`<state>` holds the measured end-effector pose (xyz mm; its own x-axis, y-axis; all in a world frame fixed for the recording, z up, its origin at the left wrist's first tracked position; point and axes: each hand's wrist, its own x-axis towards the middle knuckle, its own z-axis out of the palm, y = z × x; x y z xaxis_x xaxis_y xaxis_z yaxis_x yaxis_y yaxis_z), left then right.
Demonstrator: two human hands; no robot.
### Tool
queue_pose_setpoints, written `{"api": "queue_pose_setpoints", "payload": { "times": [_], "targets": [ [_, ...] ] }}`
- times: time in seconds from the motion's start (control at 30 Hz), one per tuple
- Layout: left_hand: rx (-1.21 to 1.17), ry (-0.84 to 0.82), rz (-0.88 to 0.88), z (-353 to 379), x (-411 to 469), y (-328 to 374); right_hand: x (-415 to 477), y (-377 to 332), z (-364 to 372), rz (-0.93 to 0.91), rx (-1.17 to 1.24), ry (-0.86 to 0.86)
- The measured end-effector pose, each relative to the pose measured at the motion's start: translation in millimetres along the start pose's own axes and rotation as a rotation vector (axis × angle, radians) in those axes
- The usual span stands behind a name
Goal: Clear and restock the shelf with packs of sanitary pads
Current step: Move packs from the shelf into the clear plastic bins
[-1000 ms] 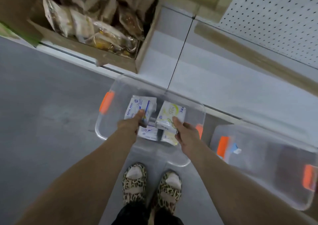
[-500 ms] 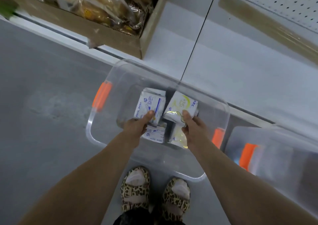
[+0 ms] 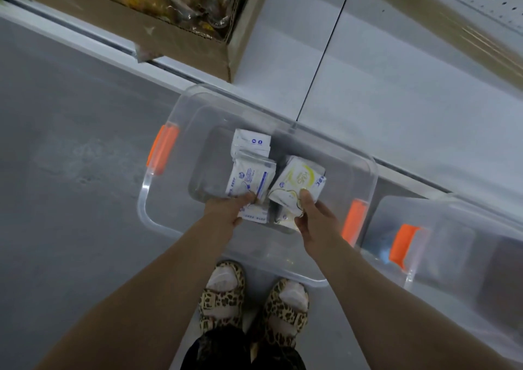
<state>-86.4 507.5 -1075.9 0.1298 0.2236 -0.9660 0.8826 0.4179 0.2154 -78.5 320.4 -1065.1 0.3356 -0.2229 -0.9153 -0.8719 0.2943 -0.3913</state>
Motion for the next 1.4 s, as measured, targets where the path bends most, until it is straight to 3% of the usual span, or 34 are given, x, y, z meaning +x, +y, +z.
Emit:
{"api": "queue_pose_setpoints", "payload": {
  "times": [0.07, 0.27, 0.43, 0.63, 0.87, 1.07, 1.23, 1.3, 1.4],
  "targets": [
    [-0.048, 0.004, 0.091, -1, 1, -1, 0, 5, 0, 0.011, 0.0, -0.012],
    [-0.086, -0.201, 0.219, -5, 9, -2, 5, 10, -8, -0.004, 0.0, -0.063],
    [-0.054, -0.159, 0.215, -5, 5, 1, -7, 13, -16, 0.026, -0.01, -0.02],
    [0.215, -0.134, 0.078, -18, -5, 7, -16, 23, -20, 0.076, -0.137, 0.064],
    [0.235, -0.097, 0.025, -8, -11, 10, -9, 20, -17, 0.11, -0.242, 0.088],
    [0.399, 0.038, 0.106, -16, -15, 6, -18, 23, -19, 0.067, -0.406, 0.143],
    [0.543, 0.021, 0.147, -14, -66, 13, -53, -9, -25, 0.09, -0.382, 0.14],
    [0.593, 0.038, 0.179, -16, -96, 18, -75, -29, -32, 0.123, -0.234, 0.181],
    [0.616, 0.066, 0.219, -21, -149, 29, -120, -56, -42, -0.003, -0.474, 0.12]
  ]
}}
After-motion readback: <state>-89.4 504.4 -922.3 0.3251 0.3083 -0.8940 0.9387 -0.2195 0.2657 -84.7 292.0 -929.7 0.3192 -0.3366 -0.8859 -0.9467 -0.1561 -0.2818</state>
